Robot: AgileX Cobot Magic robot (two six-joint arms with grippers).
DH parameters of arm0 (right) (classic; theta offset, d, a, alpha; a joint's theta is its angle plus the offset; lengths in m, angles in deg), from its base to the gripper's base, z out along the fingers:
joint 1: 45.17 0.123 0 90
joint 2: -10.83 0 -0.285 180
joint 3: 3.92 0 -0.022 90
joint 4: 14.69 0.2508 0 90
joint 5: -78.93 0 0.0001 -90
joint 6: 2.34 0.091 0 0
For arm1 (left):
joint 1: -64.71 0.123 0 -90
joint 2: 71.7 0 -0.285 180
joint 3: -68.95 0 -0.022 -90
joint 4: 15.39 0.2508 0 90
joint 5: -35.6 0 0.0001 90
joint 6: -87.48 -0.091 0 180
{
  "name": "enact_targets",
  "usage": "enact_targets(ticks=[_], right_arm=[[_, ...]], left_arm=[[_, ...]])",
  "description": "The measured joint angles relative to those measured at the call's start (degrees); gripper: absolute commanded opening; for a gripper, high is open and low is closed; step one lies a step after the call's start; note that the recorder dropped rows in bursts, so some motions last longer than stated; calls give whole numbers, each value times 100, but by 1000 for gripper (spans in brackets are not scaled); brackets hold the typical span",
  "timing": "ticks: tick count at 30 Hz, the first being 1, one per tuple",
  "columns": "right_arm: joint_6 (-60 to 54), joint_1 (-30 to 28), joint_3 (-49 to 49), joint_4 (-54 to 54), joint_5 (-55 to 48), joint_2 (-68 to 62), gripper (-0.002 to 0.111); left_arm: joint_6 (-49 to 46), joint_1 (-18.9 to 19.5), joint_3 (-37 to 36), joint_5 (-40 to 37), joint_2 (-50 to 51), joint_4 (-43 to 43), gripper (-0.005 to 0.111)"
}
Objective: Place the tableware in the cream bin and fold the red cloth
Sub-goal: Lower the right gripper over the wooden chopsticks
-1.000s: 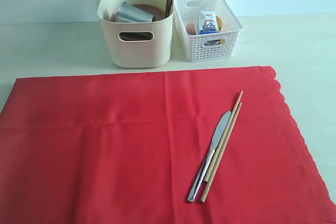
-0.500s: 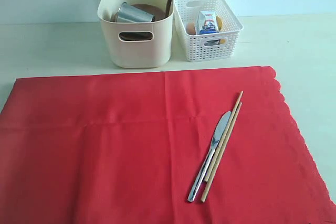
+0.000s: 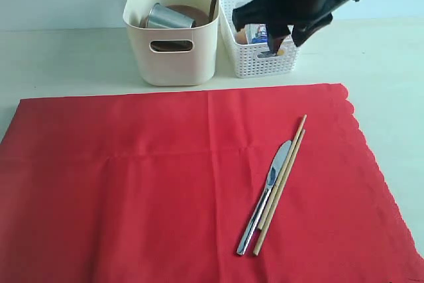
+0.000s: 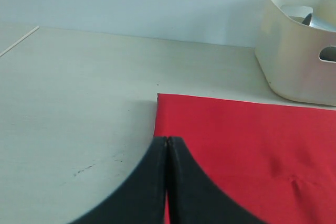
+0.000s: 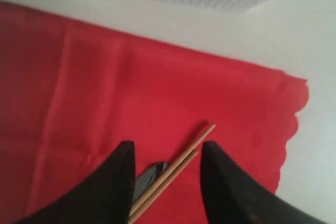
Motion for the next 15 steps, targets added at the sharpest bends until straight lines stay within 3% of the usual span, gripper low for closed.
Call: enact_targets(ticks=[6, 15], right_arm=[[-22, 0, 895, 266, 162, 0, 39], [89, 0, 2271, 946, 1267, 0, 39]], left_arm=[[0, 0, 0, 0, 0, 0, 1], [0, 0, 0, 0, 0, 0, 1]])
